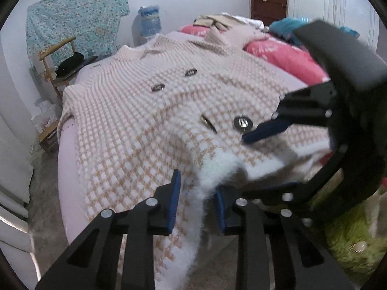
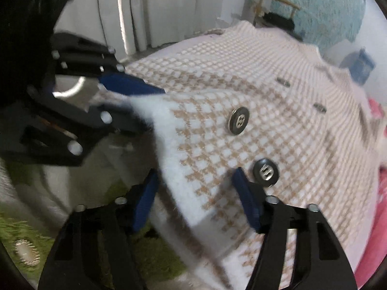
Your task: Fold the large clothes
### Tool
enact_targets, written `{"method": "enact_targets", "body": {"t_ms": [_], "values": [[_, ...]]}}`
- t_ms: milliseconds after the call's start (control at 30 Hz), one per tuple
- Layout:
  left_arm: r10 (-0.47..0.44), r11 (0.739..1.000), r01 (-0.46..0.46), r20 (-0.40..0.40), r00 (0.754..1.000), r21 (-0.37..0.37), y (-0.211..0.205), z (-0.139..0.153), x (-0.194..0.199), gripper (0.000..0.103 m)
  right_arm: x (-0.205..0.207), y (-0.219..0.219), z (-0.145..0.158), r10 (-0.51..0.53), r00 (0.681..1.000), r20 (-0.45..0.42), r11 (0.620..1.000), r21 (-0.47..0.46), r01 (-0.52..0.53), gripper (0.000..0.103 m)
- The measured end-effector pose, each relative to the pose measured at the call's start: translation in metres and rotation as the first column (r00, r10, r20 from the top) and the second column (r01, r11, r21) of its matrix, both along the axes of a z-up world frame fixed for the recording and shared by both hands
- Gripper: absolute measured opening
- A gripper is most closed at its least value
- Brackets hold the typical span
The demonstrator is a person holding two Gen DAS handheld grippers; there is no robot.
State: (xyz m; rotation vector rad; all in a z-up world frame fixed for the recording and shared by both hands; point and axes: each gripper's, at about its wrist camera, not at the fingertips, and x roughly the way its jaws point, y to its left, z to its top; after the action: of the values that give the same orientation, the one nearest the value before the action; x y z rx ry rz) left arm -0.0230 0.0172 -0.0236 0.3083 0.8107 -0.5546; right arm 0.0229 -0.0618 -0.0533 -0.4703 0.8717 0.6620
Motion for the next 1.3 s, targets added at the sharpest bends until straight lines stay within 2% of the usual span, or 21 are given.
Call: {"method": "enact_targets", "body": {"t_ms": [33, 67, 100, 133, 267, 333, 400, 500, 633, 800, 900, 967, 1033, 1100, 1133, 1200, 1233, 1300], "values": [[0.005, 1.000, -0.005, 0.005, 1.000, -0.004, 0.001, 0.001, 0.000, 0.024, -0.001, 0.001, 0.000, -0.010, 0.999, 0.033, 1.000, -0.027, 0.011, 0.037], [0.009, 1.000, -0.009, 0.011, 1.000, -0.003, 0.002, 0.002, -0.001, 0.018, 0.000, -0.001, 0.003, -0.019, 0.999, 0.044, 0.999, -0.031, 0.020, 0.019], [0.007, 1.000, -0.007, 0.012, 1.000, -0.004, 0.004, 0.003, -0.002, 0.010, 0.001, -0.004, 0.007, -0.027, 0.999, 0.045, 0.999, -0.022, 0.028, 0.010], [-0.009, 1.000, 0.009, 0.012, 1.000, -0.008, 0.005, 0.004, -0.006, 0.005, 0.001, -0.009, 0.015, -0.035, 0.999, 0.038, 0.999, 0.000, 0.035, 0.007], [-0.161, 0.986, 0.158, 0.058, 0.985, 0.052, -0.003, 0.013, -0.030, 0.002, -0.006, -0.023, 0.041, 0.043, 0.997, 0.066, 0.999, -0.010, -0.042, 0.006], [-0.227, 0.971, 0.223, 0.048, 0.973, 0.082, -0.007, 0.012, -0.035, 0.002, -0.011, -0.031, 0.047, 0.099, 0.993, 0.057, 0.994, -0.046, -0.097, 0.006], [-0.262, 0.961, 0.258, 0.023, 0.965, 0.096, -0.009, 0.006, -0.035, 0.002, -0.013, -0.033, 0.041, 0.151, 0.988, 0.032, 0.984, -0.101, -0.147, 0.006], [-0.310, 0.942, 0.316, -0.066, 0.948, 0.113, -0.014, -0.014, -0.030, 0.002, -0.012, -0.026, 0.008, 0.212, 0.977, -0.034, 0.956, -0.202, -0.214, 0.005], [-0.310, 0.942, 0.327, -0.171, 0.935, 0.081, -0.010, -0.036, -0.018, 0.002, -0.001, -0.025, -0.016, 0.203, 0.975, -0.085, 0.957, -0.195, -0.216, 0.006], [-0.280, 0.957, 0.288, -0.247, 0.928, -0.003, 0.005, -0.030, -0.009, 0.008, 0.002, -0.037, -0.007, 0.147, 0.980, -0.134, 0.980, -0.114, -0.163, 0.012], [-0.271, 0.962, 0.266, -0.319, 0.908, -0.061, 0.023, -0.028, -0.007, 0.009, 0.000, -0.055, -0.003, 0.101, 0.968, -0.232, 0.994, -0.023, -0.109, 0.027], [-0.263, 0.965, 0.248, -0.366, 0.893, -0.089, 0.037, -0.028, -0.010, 0.010, -0.002, -0.074, 0.002, 0.068, 0.949, -0.309, 0.996, 0.073, -0.048, 0.039], [-0.259, 0.966, 0.226, -0.430, 0.865, -0.128, 0.052, -0.028, -0.011, 0.013, -0.001, -0.093, 0.010, 0.041, 0.935, -0.351, 0.987, 0.159, 0.016, 0.046], [-0.253, 0.967, 0.208, -0.471, 0.845, -0.145, 0.066, -0.027, -0.014, 0.016, 0.002, -0.113, 0.020, 0.000, 0.928, -0.373, 0.967, 0.237, 0.096, 0.051], [-0.251, 0.968, 0.205, -0.478, 0.842, -0.147, 0.070, -0.024, -0.016, 0.018, 0.004, -0.130, 0.027, -0.035, 0.925, -0.379, 0.944, 0.291, 0.155, 0.053], [-0.238, 0.971, 0.188, -0.484, 0.842, -0.150, 0.080, -0.021, -0.020, 0.020, 0.009, -0.157, 0.036, -0.107, 0.920, -0.377, 0.898, 0.360, 0.252, 0.055], [-0.231, 0.972, 0.172, -0.486, 0.843, -0.162, 0.086, -0.018, -0.019, 0.020, 0.012, -0.176, 0.041, -0.169, 0.913, -0.370, 0.861, 0.395, 0.320, 0.057], [-0.220, 0.972, 0.150, -0.472, 0.854, -0.182, 0.093, -0.010, -0.017, 0.020, 0.018, -0.206, 0.042, -0.300, 0.886, -0.352, 0.799, 0.415, 0.435, 0.061]]}}
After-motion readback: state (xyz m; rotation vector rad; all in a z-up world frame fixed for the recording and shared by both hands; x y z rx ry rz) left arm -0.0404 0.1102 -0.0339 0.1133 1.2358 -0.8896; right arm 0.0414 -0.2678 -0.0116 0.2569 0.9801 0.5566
